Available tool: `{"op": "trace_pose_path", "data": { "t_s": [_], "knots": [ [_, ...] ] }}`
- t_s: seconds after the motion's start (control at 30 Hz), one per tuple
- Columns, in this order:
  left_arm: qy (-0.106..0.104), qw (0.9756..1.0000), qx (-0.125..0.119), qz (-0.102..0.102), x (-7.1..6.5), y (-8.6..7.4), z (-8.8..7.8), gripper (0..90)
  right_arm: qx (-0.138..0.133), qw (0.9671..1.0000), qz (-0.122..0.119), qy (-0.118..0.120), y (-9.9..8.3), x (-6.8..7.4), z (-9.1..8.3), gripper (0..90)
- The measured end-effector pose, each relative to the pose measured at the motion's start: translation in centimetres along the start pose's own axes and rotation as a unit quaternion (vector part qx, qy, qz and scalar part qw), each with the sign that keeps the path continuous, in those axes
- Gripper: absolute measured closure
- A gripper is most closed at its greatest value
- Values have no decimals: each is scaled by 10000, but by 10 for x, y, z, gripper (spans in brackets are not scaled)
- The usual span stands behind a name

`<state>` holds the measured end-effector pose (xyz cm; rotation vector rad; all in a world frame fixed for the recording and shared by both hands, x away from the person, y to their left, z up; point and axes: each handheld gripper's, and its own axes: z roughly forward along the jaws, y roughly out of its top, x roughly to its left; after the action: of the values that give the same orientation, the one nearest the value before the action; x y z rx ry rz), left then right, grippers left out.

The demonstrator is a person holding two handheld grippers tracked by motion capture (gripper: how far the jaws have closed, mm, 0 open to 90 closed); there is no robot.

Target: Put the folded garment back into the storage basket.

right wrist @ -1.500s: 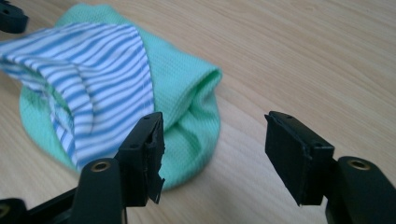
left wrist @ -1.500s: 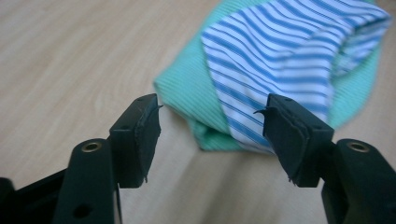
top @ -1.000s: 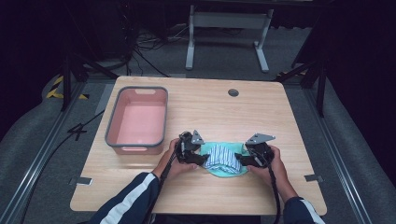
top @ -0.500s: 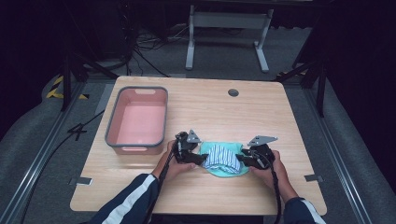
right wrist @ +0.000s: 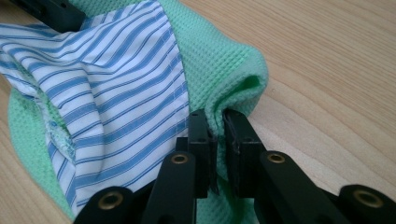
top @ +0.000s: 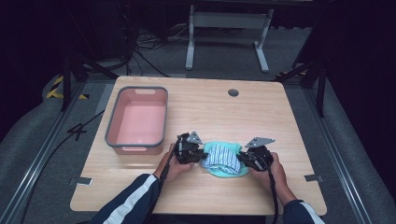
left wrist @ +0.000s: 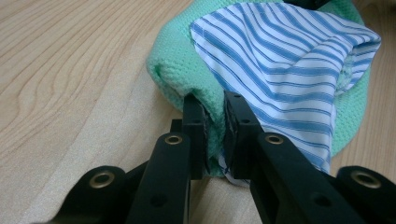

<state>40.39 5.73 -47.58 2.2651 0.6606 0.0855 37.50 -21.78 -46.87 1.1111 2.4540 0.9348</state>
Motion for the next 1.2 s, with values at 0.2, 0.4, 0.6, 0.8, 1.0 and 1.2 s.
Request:
{"op": "trace_pose_path", "data": {
  "t_s": [0.2, 0.4, 0.6, 0.8, 1.0, 1.2],
  "knots": [
    [128, 9995, 137, 255, -8, 6, -2, 817, -45, 10000, 13, 70, -1, 0, -7, 822],
    [169, 9992, 15, 367, -13, 13, -14, 819, -201, 9997, 105, 86, 2, 2, -15, 824],
    [193, 9988, 32, 442, -15, 16, -18, 820, -291, 9994, 126, 118, 6, 5, -21, 824],
    [180, 9988, -55, 459, -12, 22, -24, 820, -394, 9990, 195, 107, 9, 6, -28, 825],
    [236, 9981, -66, 566, -13, 31, -33, 821, -595, 9980, 227, 54, 20, 5, -40, 825],
    [319, 9974, -94, 632, -11, 37, -45, 821, -739, 9972, 146, 44, 32, 9, -44, 825]
  ]
}}
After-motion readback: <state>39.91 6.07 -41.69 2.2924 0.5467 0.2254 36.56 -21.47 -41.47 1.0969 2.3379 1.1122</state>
